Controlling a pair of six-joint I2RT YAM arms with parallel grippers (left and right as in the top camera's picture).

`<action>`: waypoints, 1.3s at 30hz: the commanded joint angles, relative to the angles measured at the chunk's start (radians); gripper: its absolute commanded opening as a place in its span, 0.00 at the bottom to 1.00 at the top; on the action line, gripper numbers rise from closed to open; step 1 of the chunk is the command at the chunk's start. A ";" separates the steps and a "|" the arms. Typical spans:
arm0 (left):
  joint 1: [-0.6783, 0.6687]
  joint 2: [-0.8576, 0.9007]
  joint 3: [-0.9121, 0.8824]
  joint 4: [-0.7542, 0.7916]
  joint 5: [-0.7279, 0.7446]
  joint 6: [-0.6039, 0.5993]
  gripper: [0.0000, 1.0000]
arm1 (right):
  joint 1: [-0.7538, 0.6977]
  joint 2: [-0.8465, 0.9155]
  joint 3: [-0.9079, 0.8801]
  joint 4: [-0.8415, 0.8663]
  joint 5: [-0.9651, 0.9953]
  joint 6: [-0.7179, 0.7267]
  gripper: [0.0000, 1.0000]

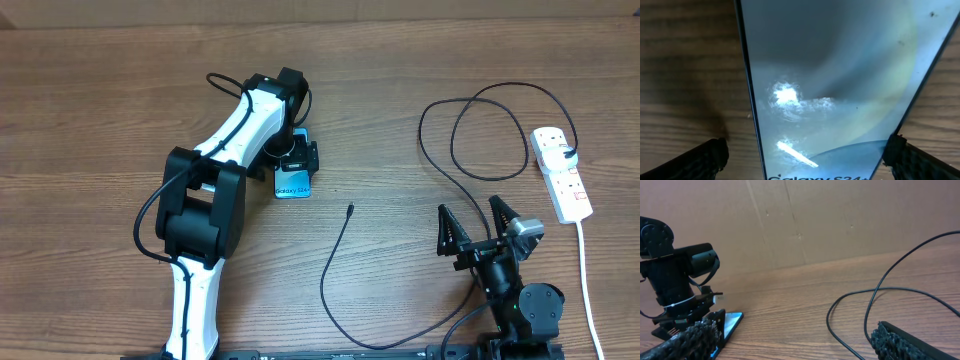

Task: Plug charger to phone and switch on socket
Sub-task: 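Lower the left gripper and grasp the phone's bottom edge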

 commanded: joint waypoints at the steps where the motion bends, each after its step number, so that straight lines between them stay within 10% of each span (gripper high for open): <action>1: -0.006 0.083 0.002 0.025 -0.045 -0.007 1.00 | -0.001 -0.007 -0.010 0.005 -0.001 -0.001 1.00; 27: -0.005 0.086 0.003 0.179 -0.056 -0.036 1.00 | -0.001 -0.007 -0.010 0.005 -0.001 -0.001 1.00; 39: 0.009 0.086 0.003 0.211 0.203 -0.046 1.00 | -0.001 -0.007 -0.010 0.005 -0.001 -0.001 1.00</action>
